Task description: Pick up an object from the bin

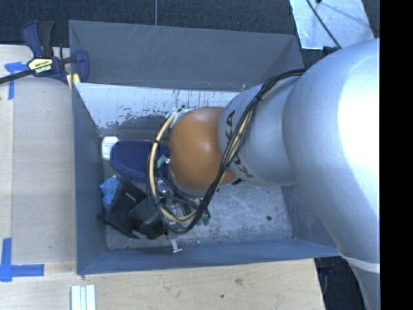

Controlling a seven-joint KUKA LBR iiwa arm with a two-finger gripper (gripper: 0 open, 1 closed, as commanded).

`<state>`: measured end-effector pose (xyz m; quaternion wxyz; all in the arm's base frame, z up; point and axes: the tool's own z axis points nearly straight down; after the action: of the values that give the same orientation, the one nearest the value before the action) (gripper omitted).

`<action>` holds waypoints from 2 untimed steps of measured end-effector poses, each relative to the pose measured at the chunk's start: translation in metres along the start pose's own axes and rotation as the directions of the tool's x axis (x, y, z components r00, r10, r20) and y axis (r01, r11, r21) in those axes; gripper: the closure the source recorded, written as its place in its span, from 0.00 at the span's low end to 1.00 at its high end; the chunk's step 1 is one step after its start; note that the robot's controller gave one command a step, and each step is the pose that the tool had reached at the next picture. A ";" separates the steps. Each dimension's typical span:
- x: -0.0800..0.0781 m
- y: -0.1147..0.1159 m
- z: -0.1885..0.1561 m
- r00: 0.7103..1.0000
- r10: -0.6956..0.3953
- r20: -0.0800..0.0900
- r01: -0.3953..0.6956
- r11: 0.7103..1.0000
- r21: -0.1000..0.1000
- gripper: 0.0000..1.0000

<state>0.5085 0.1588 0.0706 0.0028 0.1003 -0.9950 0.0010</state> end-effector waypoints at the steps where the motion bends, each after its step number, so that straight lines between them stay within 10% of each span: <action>1: -0.005 -0.005 -0.115 1.000 -0.014 0.018 0.014 1.000 -0.002 1.00; 2: -0.003 -0.005 -0.110 1.000 -0.013 0.009 0.013 1.000 -0.001 0.00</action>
Offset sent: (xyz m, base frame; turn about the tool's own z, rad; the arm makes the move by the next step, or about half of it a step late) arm 0.0034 -0.0034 0.1100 -0.0152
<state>0.5129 0.1551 0.1809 -0.0014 0.1070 -0.9943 -0.0002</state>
